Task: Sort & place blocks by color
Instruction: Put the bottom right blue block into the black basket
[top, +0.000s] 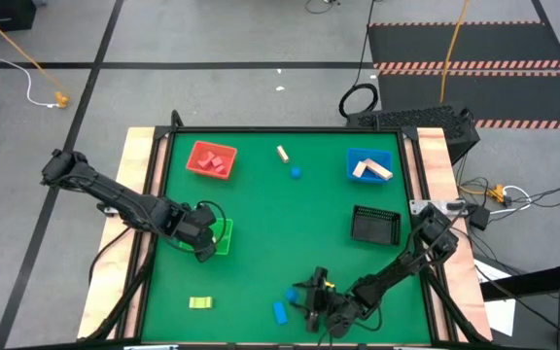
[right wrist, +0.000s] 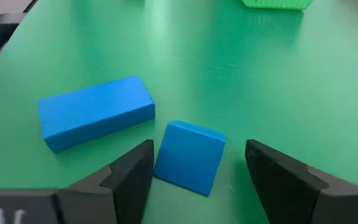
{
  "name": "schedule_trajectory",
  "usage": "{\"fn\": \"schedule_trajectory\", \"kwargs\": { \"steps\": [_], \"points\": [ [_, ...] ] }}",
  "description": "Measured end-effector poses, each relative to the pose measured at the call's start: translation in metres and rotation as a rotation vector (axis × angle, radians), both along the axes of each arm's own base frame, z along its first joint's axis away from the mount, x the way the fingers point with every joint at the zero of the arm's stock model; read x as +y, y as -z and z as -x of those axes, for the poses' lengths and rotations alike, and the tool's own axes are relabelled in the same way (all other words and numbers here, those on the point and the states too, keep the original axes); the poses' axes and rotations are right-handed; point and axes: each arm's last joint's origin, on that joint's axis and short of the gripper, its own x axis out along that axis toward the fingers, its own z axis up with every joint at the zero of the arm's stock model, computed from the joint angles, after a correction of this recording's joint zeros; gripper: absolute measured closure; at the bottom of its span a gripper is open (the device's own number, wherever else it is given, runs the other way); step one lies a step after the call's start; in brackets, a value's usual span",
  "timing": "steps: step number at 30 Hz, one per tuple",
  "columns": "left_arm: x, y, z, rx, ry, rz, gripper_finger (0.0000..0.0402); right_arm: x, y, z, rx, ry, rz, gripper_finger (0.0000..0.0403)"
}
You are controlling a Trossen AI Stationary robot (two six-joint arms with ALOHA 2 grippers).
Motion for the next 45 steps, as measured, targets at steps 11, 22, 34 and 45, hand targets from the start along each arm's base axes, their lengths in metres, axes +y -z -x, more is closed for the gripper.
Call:
{"fn": "schedule_trajectory", "kwargs": {
  "steps": [11, 22, 34, 45],
  "points": [
    [0.0, 0.0, -0.001, -0.016, -0.009, 0.001, 0.0144, -0.01, 0.0, -0.008, -0.046, 0.132, -0.212, 0.0256],
    [-0.002, -0.002, -0.005, -0.052, -0.006, 0.014, 0.0146, -0.024, -0.015, -0.015, -0.037, 0.145, -0.192, 0.0289],
    [-0.009, -0.011, -0.023, -0.268, 0.031, 0.059, 0.0147, -0.088, -0.13, 0.015, 0.08, 0.25, -0.016, 0.0289],
    [-0.011, -0.041, -0.055, -0.706, 0.238, -0.012, 0.0147, -0.194, -0.177, 0.094, 0.199, 0.66, -0.008, 0.0283]
  ]
}}
